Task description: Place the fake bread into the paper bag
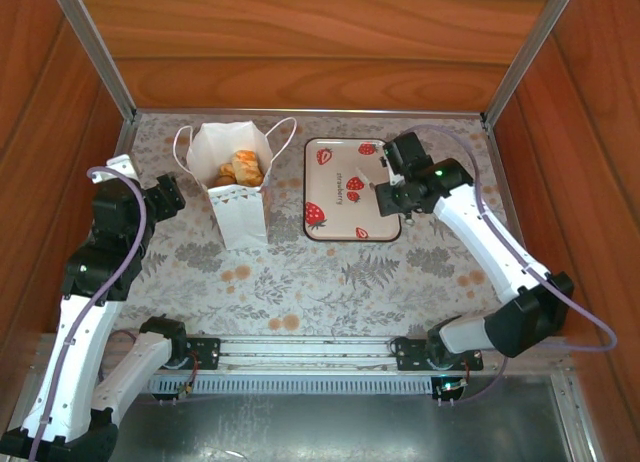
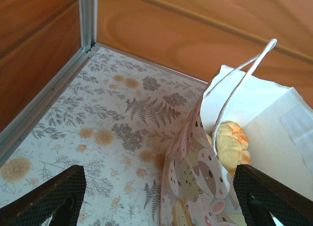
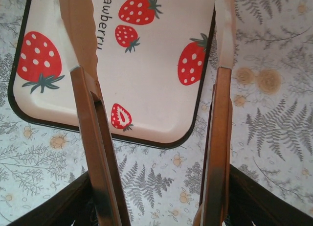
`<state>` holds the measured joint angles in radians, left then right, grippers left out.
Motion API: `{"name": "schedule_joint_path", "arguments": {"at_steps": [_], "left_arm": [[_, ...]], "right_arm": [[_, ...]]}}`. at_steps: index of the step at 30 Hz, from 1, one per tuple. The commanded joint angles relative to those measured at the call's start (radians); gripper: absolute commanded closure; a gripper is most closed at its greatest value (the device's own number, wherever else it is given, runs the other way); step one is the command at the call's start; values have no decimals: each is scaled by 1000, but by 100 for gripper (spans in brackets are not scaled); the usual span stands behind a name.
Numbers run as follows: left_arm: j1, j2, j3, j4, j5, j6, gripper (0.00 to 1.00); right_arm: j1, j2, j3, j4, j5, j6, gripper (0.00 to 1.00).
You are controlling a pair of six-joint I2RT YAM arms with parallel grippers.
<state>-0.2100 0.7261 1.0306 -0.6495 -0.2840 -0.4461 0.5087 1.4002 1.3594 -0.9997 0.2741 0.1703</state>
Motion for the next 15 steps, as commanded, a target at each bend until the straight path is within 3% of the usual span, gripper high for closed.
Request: {"name": "schedule_joint_path", "arguments": {"at_steps": [1,15], "left_arm": [[6,3,-11,13,-6,-10,16],[6,4,0,11,3,-10,16]], "right_arm": [[-10,37,-39,112,-10,12,37],[-9,214,-103,333,33,57,36]]}}
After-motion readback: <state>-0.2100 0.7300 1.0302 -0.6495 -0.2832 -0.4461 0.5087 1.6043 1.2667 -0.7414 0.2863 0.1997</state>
